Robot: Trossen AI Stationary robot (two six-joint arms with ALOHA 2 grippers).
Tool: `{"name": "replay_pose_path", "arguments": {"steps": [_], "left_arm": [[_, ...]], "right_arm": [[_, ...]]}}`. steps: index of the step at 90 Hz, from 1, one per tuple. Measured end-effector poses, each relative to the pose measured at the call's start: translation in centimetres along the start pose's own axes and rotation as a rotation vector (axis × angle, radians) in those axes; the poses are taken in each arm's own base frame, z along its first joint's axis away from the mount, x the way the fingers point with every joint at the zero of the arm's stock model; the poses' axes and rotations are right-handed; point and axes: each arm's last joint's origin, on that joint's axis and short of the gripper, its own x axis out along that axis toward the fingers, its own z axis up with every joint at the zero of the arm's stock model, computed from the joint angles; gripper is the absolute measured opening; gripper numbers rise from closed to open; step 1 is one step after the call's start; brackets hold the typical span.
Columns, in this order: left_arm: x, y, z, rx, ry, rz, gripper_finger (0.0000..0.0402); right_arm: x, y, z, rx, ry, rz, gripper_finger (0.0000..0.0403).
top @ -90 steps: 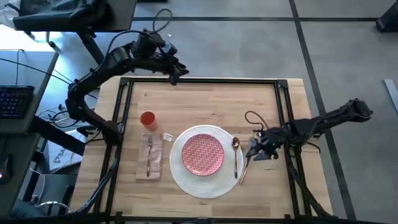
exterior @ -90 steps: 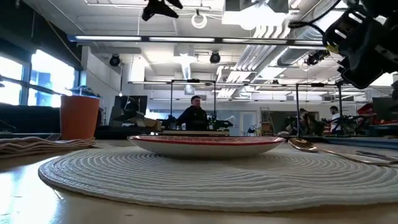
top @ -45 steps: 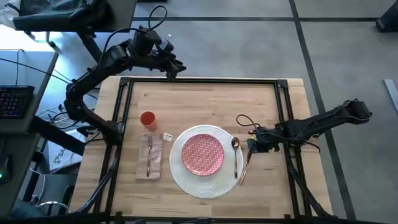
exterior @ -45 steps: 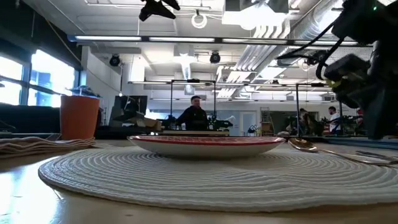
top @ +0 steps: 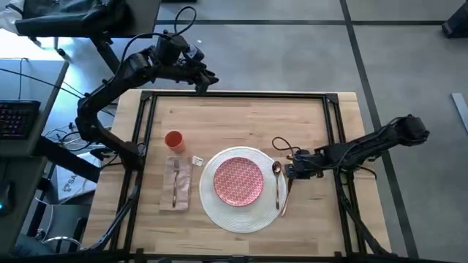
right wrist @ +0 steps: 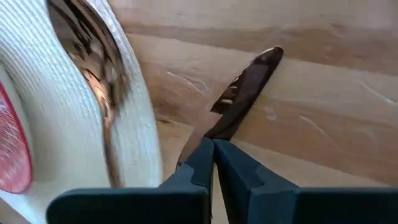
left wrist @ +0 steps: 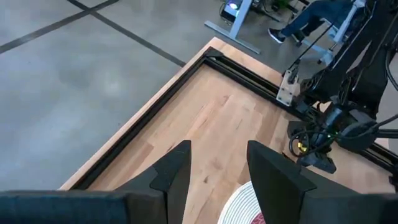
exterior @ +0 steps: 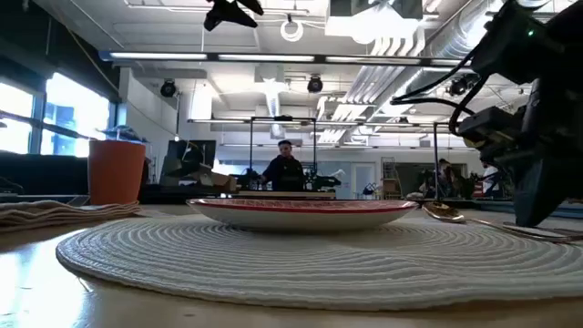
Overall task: Set table place
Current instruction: Put the table knife beside the gold fork, then return to Home Position
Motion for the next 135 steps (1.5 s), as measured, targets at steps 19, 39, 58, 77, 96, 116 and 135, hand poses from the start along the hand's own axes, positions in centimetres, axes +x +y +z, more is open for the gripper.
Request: {"name": "replay_pose_path", "arguments": {"steps": [19, 39, 58, 77, 96, 116, 135], "left_arm": [[0.0, 0.0, 0.0, 0.013, -0.002, 0.008, 0.0138], [0.0, 0.1, 0.0, 0.013, -0.003, 0.02, 0.0138], [0.0, 0.1, 0.0, 0.011, -0.004, 0.021, 0.0138], [-0.7, -0.1, -0.1, -0.027, -0.002, 0.005, 0.0138], [-4.1, -0.3, -1.8, 0.007, -0.001, 0.015, 0.0138], [-6.0, 1.0, -7.2, -0.032, -0.088, 0.036, 0.0138], [-6.5, 1.5, -12.7, -0.134, -0.346, -0.054, 0.0138]], "right_arm": [[0.0, 0.2, 1.3, -0.049, -0.057, 0.02, 0.0], [-0.1, 0.5, 2.4, -0.106, -0.106, 0.059, 0.0], [-0.1, 0.7, 2.8, -0.139, -0.129, 0.077, 0.0], [-1.9, 2.0, 2.4, -0.163, -0.119, 0.119, 0.0], [-6.9, 2.9, 2.3, -0.277, -0.134, 0.193, 0.0], [-14.1, 0.0, 3.1, -0.326, -0.286, 0.256, 0.0], [-17.5, -3.3, 2.9, -0.473, -0.518, 0.442, 0.0]]}}
